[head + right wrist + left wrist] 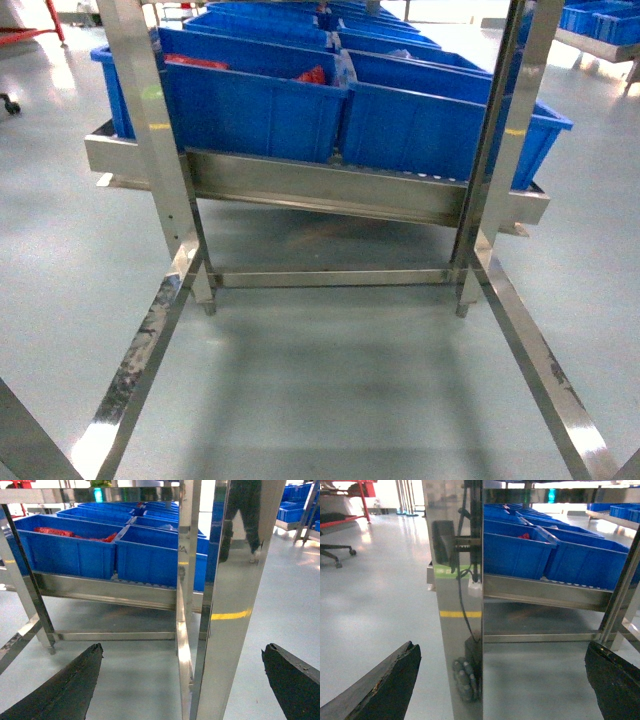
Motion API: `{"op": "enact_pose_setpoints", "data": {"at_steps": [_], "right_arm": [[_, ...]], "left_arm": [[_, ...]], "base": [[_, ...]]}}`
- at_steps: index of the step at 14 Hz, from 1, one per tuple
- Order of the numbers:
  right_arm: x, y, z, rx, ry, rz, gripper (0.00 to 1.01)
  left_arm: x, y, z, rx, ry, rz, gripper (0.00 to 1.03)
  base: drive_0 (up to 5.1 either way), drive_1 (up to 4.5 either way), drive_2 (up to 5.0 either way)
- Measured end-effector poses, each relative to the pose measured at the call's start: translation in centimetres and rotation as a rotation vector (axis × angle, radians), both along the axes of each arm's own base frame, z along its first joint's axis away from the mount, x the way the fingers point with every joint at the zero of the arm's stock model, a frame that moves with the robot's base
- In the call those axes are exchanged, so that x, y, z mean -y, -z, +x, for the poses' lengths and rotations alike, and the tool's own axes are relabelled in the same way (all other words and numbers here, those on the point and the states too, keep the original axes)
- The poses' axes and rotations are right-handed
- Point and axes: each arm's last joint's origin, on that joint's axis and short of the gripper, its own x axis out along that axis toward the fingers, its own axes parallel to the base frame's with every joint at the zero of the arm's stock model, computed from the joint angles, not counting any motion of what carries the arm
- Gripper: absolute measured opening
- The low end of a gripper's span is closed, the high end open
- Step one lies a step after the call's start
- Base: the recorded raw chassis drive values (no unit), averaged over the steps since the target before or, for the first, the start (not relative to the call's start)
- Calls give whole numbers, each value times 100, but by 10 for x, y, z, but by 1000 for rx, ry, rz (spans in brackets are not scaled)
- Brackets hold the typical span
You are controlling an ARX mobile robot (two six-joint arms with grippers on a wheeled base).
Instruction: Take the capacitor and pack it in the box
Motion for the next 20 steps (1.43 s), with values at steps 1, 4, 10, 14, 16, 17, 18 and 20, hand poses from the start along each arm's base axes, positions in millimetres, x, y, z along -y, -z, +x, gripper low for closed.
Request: {"op": "enact_pose_setpoints", "data": {"at_steps": [1,4,10,14,16,17,18,20], "right_arm": [[0,0,0,0,0,0,98],[0,0,0,1,1,1,98],[0,0,0,1,0,0,98],[0,0,0,2,0,-1,98],[0,0,0,2,0,-1,98],[0,0,0,2,0,-1,98],[0,0,0,1,0,-1,98],[0,0,0,2,0,0,98]], "left_arm": [[0,0,0,3,-2,0,98],[0,0,0,3,-2,-1,98],[0,0,0,4,0,-2,98],[0,0,0,3,-1,-2,98],[0,0,0,4,-2,-3,98],[0,0,0,3,-2,-2,98],[0,0,0,4,-1,-2,98],[0,0,0,3,-2,-3,98]], "base": [[0,0,0],[0,0,0],[0,0,0],[0,0,0],[0,0,0],[0,0,0],[0,0,0],[0,0,0]]}}
